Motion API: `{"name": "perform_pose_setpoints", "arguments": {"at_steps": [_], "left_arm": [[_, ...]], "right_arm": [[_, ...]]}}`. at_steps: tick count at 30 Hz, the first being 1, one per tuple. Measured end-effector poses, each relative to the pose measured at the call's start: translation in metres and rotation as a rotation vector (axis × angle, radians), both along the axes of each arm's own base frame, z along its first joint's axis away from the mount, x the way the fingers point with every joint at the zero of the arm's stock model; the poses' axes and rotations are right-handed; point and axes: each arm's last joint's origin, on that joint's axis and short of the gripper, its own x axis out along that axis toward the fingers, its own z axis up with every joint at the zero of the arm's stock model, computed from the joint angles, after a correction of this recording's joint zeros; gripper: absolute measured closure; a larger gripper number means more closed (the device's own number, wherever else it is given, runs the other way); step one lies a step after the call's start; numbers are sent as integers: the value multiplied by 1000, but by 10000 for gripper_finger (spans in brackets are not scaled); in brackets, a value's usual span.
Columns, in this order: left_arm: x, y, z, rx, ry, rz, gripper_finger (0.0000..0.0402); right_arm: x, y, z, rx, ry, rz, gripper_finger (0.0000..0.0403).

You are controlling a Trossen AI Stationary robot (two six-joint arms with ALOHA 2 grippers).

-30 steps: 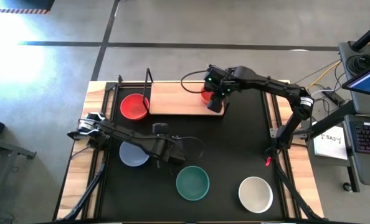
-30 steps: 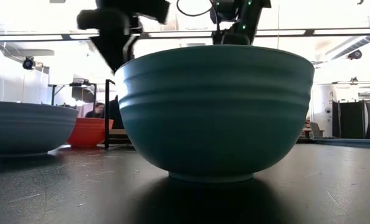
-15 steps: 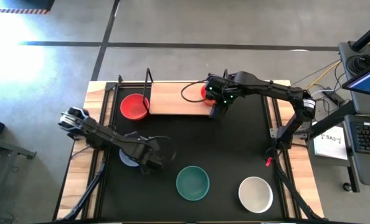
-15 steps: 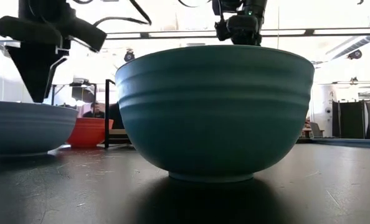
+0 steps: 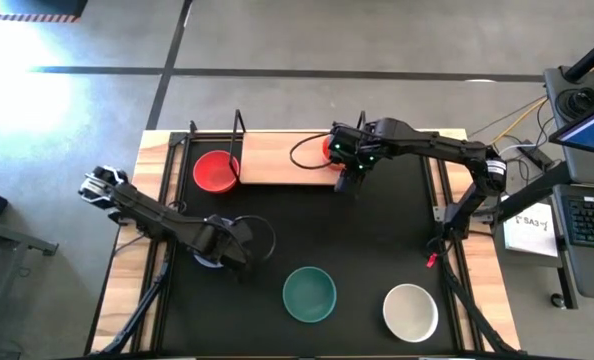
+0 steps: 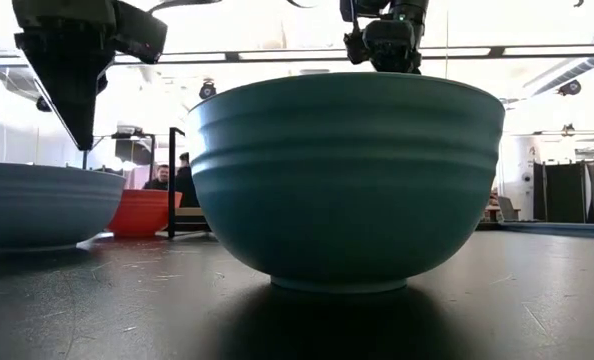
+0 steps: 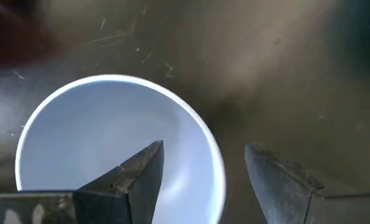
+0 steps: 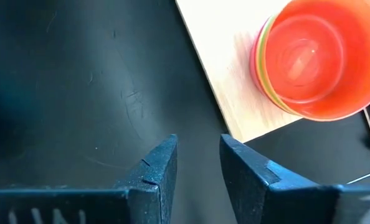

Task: Place and stack bowls onto a shelf
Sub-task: Put the blue bowl on the shelf

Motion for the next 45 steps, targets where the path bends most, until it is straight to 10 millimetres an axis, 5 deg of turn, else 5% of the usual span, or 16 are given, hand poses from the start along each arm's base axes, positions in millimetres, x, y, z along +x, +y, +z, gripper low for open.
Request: {"name": "perform_pose_setpoints", "arguments": {"at_steps": [14,25,36,40,45], "left_arm": [[7,-1,-45,116,112,6,206],[14,-5,-66,88,214,-111,370],[22,-13,-46,-67,102,-190,400],[38,-20,-20,-61,2,-308,401],[60,-19,18,145,-133,-502,401]], "right_arm": [[8,36,0,7,6,110,294],[11,61,-1,13,21,174,294],[9,61,-1,15,33,167,294],[8,61,-1,13,44,180,294],[6,61,-2,14,69,188,294]]}}
